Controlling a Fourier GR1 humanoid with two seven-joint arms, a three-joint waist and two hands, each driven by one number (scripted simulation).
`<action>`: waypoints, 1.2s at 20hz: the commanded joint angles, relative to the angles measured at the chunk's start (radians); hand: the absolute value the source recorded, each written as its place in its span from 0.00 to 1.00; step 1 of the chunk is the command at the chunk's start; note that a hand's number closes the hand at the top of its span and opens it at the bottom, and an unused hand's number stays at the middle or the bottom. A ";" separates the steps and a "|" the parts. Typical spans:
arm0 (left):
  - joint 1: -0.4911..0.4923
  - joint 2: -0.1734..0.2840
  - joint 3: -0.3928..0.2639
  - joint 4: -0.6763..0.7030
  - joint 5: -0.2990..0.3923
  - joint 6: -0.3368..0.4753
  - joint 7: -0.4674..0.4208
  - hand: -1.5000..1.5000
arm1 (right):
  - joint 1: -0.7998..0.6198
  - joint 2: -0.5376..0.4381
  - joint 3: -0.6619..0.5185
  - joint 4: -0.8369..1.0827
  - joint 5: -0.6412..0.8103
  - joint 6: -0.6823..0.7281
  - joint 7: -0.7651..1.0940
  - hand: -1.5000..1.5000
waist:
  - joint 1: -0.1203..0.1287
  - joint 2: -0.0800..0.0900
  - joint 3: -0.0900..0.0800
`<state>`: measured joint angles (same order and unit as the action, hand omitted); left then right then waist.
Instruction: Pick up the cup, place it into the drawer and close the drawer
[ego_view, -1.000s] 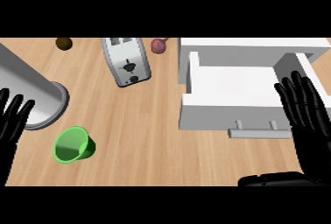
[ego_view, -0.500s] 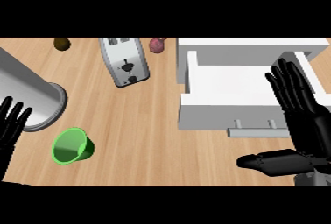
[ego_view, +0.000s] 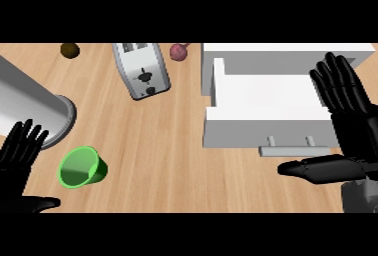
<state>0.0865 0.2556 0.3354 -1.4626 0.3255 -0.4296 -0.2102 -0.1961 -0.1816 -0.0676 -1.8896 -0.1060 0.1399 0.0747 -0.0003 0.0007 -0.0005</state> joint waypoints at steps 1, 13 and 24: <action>-0.034 0.036 0.037 0.161 -0.061 -0.026 -0.099 0.00 | 0.035 -0.020 -0.027 -0.066 -0.031 0.028 0.027 0.00 | -0.003 -0.001 0.000; -0.196 0.051 0.015 0.740 -0.271 0.015 -0.505 0.00 | -0.007 -0.004 -0.034 -0.035 -0.024 0.027 0.036 0.00 | -0.006 0.000 0.000; -0.370 0.075 0.011 1.135 -0.344 0.052 -0.788 0.00 | -0.016 0.001 -0.033 -0.016 -0.001 0.023 0.029 0.00 | -0.015 0.004 -0.002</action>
<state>-0.2410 0.3506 0.3451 -0.4054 -0.0087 -0.3523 -0.8694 -0.2495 -0.1793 -0.0935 -1.8930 -0.1097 0.1540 0.1230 -0.0117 0.0041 -0.0027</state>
